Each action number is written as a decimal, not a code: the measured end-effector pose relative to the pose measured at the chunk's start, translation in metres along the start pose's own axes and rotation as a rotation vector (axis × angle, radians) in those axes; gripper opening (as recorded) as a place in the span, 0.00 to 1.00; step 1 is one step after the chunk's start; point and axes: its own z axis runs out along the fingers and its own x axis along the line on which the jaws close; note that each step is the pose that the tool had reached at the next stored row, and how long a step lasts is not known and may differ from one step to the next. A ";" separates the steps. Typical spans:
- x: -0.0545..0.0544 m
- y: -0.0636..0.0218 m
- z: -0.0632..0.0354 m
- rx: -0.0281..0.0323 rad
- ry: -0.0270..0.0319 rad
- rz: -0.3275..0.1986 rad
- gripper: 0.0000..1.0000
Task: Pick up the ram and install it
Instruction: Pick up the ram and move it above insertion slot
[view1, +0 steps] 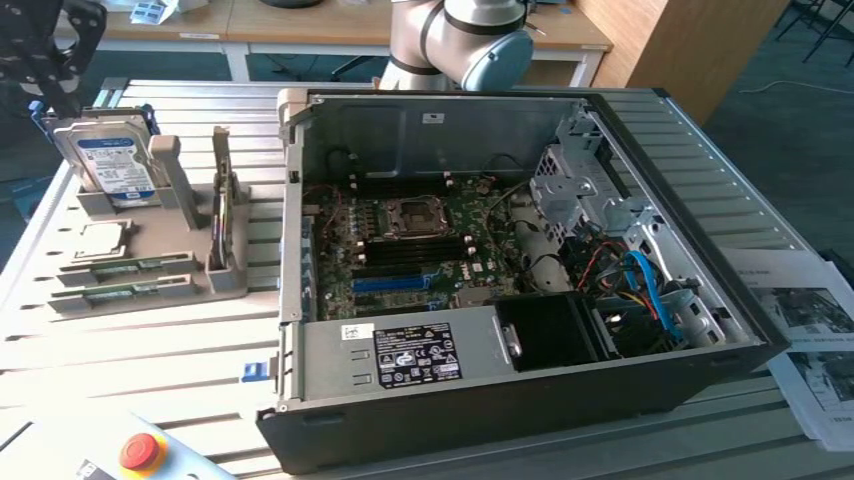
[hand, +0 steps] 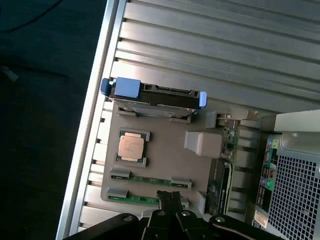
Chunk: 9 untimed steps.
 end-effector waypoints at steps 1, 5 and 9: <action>0.000 0.0000 0.0000 -0.0004 0.0009 -0.018 0.10; 0.000 0.0000 0.0000 -0.0021 0.0042 -0.091 0.10; 0.000 0.0000 0.0000 -0.0038 0.0075 -0.164 0.10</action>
